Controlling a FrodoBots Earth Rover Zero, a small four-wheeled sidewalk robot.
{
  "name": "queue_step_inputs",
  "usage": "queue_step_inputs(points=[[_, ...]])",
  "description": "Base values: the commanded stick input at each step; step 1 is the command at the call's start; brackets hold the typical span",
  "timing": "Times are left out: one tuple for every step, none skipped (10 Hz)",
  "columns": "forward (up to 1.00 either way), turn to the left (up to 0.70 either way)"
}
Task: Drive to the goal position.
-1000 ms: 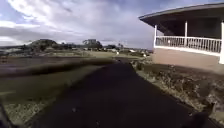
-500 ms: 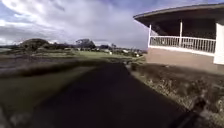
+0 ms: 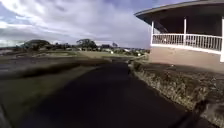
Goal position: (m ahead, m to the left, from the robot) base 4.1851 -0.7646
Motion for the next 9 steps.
queue_step_inputs(points=[[0.7,0.0],[0.7,0.0],[0.7,0.0],[0.7,0.0],[0.7,0.0],[0.7,0.0],[0.7,0.0],[0.7,0.0],[0.7,0.0]])
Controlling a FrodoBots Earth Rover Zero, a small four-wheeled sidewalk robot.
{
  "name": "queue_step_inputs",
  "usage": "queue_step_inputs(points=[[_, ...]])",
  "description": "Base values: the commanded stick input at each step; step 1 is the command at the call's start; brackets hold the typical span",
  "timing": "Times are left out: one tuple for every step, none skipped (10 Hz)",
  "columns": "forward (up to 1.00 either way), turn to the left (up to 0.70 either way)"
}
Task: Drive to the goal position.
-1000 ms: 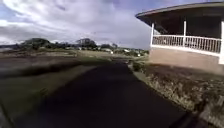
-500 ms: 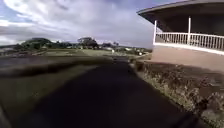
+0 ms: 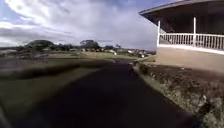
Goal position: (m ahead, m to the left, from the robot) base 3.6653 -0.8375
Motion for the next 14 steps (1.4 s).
queue_step_inputs(points=[[0.7,0.0],[0.7,0.0],[0.7,0.0],[0.7,0.0],[0.7,-0.21],[0.7,-0.35],[0.7,-0.35],[0.7,-0.35],[0.7,-0.35],[0.7,-0.12],[0.7,0.0],[0.7,0.0],[0.7,0.0],[0.7,0.0]])
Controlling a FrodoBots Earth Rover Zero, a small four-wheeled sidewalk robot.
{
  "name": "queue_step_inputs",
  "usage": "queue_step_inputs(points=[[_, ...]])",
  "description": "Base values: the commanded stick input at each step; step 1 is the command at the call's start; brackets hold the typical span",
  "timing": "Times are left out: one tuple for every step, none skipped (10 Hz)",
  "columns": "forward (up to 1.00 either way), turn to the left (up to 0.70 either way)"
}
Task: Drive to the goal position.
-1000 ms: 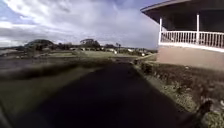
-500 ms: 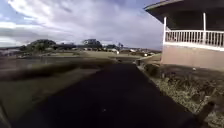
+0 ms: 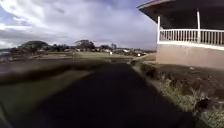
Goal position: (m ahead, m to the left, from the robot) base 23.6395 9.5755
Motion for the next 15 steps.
queue_step_inputs(points=[[0.7,0.0],[0.7,0.0],[0.7,0.0],[0.7,0.0],[0.7,0.0],[0.7,0.0],[0.7,0.0],[0.7,0.0],[0.7,0.0],[0.7,0.0],[0.7,0.0],[0.7,0.0],[0.7,0.0],[0.7,0.0],[0.7,0.0]])
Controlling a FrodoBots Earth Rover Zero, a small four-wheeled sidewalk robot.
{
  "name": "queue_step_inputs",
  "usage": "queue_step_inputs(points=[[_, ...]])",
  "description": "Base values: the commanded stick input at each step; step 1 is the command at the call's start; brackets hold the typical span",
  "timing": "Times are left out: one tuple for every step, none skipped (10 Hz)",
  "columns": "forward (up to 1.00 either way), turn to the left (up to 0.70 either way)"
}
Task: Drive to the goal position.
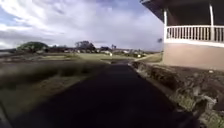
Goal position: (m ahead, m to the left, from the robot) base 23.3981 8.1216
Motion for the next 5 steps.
queue_step_inputs(points=[[0.7,0.0],[0.7,0.0],[0.7,0.0],[0.7,0.0],[0.7,0.0]])
